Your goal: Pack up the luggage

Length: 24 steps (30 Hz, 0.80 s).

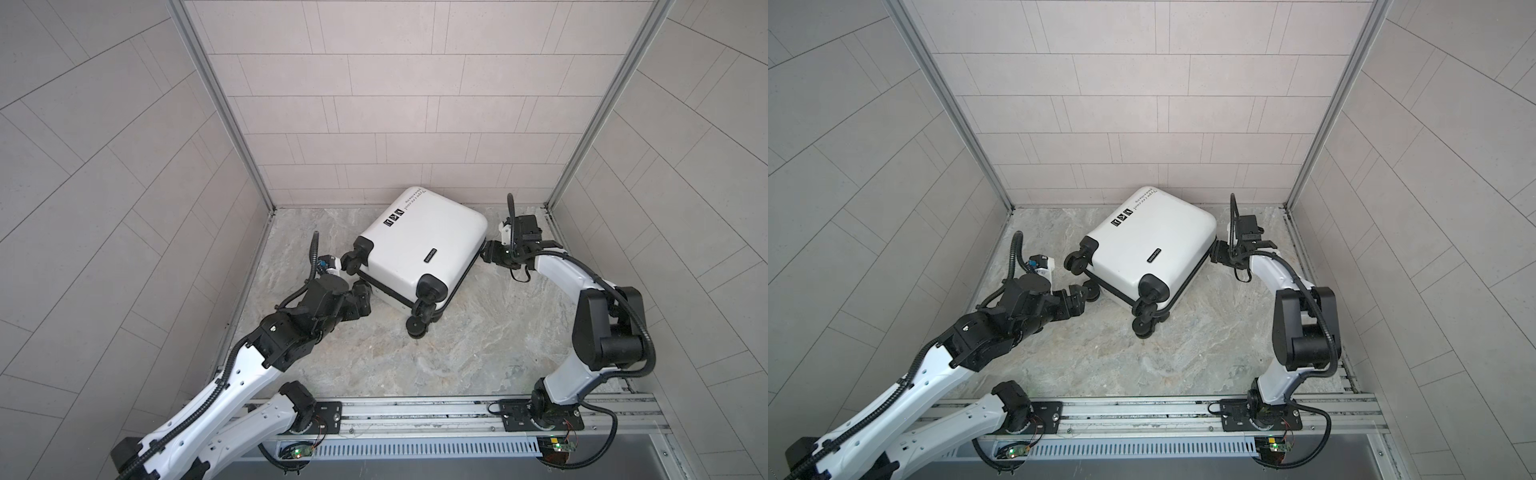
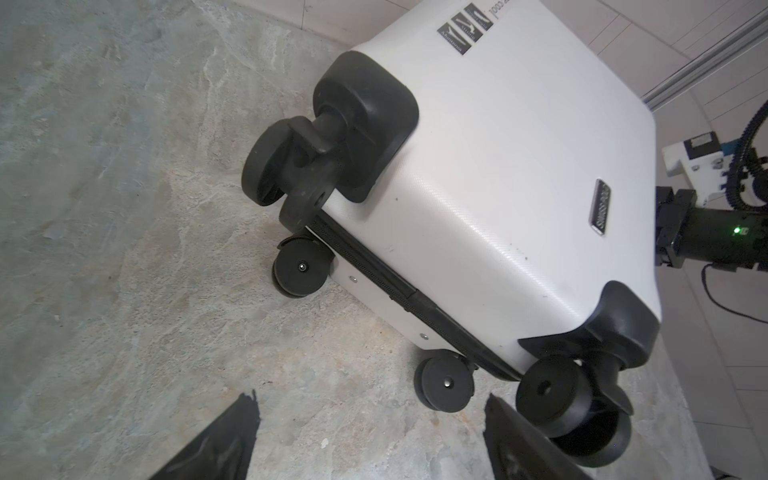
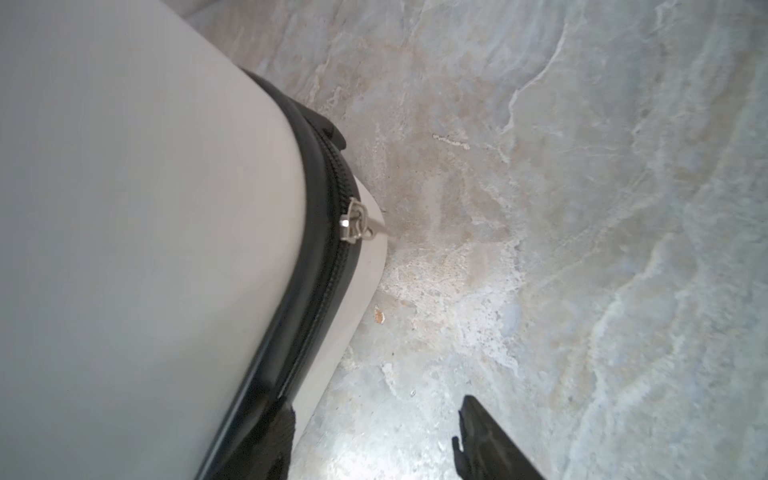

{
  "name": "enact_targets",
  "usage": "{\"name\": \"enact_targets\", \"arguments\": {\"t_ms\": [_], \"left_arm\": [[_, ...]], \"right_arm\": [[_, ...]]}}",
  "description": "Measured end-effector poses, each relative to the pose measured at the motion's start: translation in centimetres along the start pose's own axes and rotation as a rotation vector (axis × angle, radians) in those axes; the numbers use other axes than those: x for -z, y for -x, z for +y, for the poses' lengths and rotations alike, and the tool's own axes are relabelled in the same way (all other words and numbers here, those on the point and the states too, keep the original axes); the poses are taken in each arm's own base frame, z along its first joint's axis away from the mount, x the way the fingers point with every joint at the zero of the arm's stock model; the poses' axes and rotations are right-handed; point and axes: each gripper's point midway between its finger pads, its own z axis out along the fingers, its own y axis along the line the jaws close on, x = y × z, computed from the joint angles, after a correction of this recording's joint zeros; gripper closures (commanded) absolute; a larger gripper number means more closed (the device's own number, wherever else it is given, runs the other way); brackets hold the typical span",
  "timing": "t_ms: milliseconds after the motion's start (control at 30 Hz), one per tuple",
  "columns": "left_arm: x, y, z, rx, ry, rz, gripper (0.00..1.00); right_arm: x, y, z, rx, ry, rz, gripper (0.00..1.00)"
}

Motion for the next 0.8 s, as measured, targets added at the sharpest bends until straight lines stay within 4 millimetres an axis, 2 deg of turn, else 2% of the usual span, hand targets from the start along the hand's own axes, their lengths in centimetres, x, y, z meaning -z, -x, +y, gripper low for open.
{"name": "enact_targets", "arguments": {"t_ms": [200,333,400,567,800], "left_arm": [[-1.3,0.6,-2.1,0.061,-0.074,0.001,0.08],[-2.4,0.9,-3.0,0.079,-0.096,0.002,0.08],[-3.0,1.2,-3.2,0.093,-0.101,-0.002,0.08],[-4.2,2.1,-3.3,0.128,-0.109,-0.013,0.08],[-6.2,3.0,-2.4,0.188,-0.108,-0.016,0.08]], "right_arm": [[4.0,3.3,1.4,-0.023,0.058,-0.137,0.23],[5.0,5.9,2.9,-0.035,0.116,-0.187,0.22],[5.0,7.9,4.0,-0.034,0.153,-0.209,0.22],[2.8,11.2,5.1,-0.046,0.198,-0.213,0.22],[-2.6,13.4,6.1,-0.072,0.285,-0.140,0.22]]}}
